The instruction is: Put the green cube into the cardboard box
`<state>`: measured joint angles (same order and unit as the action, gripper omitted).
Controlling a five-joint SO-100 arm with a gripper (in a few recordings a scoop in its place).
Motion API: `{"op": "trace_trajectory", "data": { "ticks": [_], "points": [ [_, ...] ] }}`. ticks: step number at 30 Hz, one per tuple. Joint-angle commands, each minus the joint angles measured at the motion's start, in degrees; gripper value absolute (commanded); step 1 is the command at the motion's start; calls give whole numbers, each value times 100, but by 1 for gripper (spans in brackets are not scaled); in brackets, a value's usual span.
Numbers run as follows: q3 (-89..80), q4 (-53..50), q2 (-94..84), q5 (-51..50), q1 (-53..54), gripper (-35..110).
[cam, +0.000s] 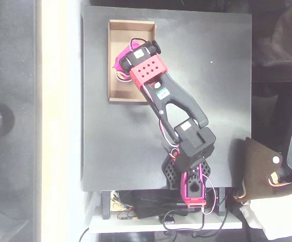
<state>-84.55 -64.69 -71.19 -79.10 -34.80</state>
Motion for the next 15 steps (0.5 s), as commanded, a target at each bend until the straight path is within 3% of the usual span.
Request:
{"op": "trace_trajectory", "data": {
  "ticks": [1, 7, 15],
  "points": [
    [97, 62, -88, -35, -97, 7],
    [97, 62, -79, -26, -97, 8],
    [88, 62, -70, -26, -105, 25]
  ]
}}
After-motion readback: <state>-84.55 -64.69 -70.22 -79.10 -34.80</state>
